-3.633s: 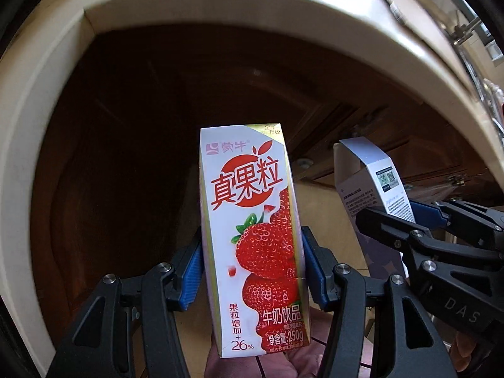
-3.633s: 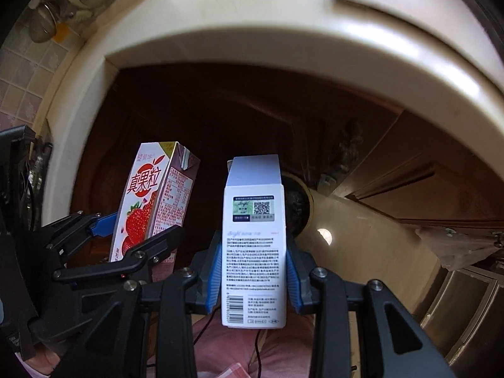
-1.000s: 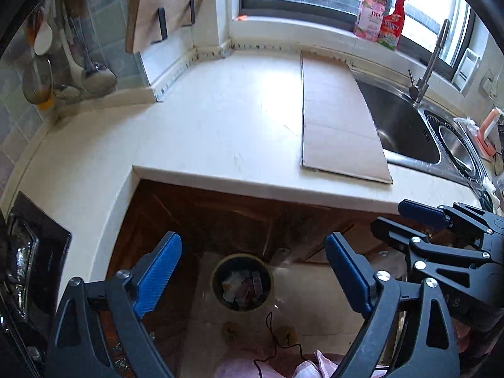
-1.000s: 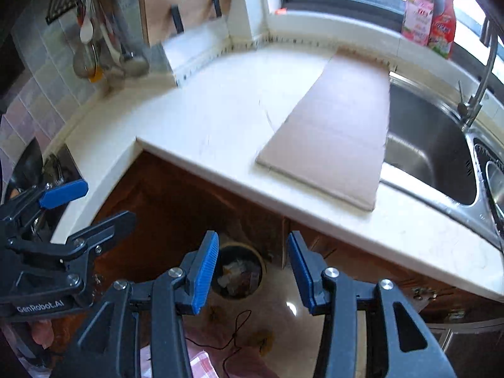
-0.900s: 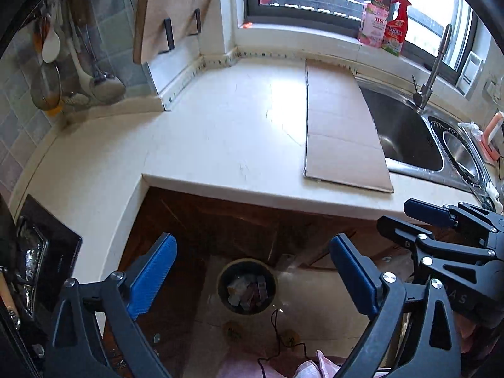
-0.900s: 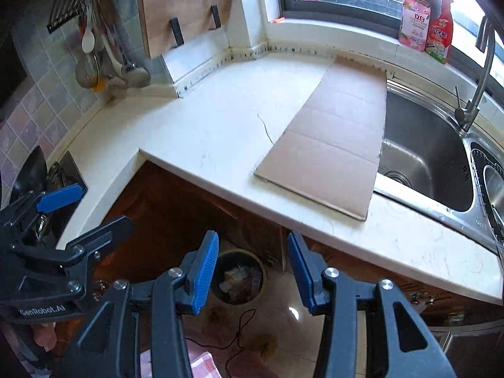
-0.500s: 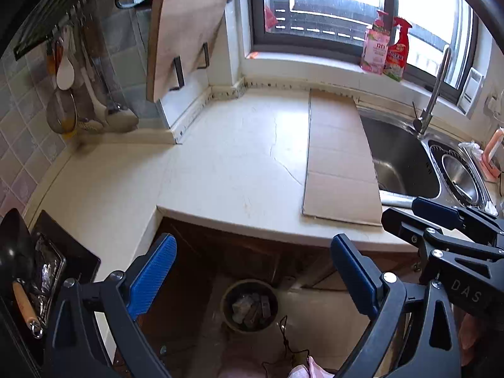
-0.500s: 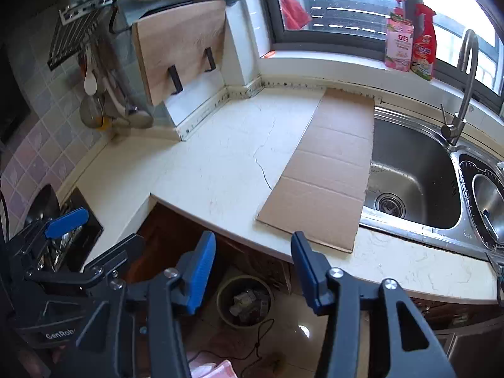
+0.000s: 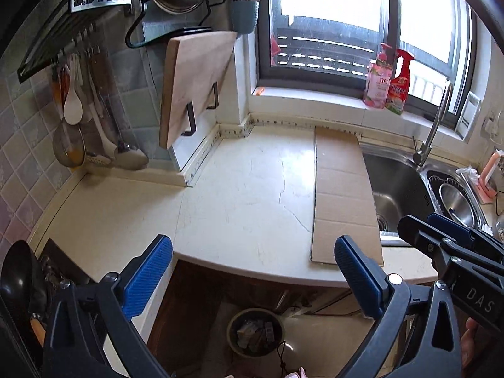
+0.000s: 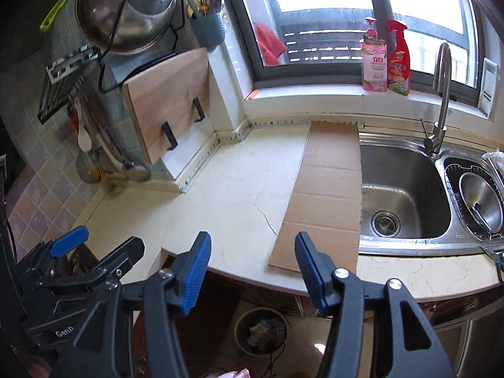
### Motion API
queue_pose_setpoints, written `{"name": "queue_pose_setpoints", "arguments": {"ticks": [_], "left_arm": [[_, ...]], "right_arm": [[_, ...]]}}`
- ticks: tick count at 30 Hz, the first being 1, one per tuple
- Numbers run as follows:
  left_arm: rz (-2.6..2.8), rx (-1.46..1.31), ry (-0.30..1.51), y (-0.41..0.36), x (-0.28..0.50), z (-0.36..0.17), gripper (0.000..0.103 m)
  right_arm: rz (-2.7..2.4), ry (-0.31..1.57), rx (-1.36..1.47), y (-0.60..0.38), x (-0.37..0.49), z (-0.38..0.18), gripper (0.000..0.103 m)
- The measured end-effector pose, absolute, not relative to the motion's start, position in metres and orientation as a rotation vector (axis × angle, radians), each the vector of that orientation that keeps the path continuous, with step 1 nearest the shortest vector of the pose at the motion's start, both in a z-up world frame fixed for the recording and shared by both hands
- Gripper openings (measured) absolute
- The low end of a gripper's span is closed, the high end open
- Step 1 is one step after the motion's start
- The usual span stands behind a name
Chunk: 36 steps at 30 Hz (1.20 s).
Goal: Collect trash
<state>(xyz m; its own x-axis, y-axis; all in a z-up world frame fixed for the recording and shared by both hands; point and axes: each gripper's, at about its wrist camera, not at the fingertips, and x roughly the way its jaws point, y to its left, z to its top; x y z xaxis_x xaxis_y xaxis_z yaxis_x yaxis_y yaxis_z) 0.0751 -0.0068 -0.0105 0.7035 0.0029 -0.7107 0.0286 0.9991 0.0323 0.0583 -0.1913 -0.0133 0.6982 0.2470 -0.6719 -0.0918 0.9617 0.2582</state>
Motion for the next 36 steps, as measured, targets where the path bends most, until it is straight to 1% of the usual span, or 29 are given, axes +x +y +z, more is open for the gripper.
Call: {"name": "queue_pose_setpoints", "arguments": {"ticks": [4,6,8,19,36], "left_arm": [[-0.011,0.041,0.770,0.000,0.084,0.000,0.102],[-0.008,0.032,0.766,0.006,0.089,0.003,0.102],[-0.003,0.027,0.768,0.008,0.093,0.004,0.102],[0.017,0.034,0.773,0.022,0.105,0.007,0.102],[0.021,0.037,0.780,0.023,0.109,0.006,0.102]], "right_arm": [[0.154,0.733,0.205,-0.183,0.058,0.000,0.058],[0.147,0.718,0.200,-0.178,0.058,0.004,0.063],[0.139,0.706,0.193,-0.173,0.058,0.007,0.064],[0.110,0.715,0.189,-0.158,0.069,0.010,0.064],[0.080,0.725,0.188,-0.152,0.074,0.009,0.064]]}}
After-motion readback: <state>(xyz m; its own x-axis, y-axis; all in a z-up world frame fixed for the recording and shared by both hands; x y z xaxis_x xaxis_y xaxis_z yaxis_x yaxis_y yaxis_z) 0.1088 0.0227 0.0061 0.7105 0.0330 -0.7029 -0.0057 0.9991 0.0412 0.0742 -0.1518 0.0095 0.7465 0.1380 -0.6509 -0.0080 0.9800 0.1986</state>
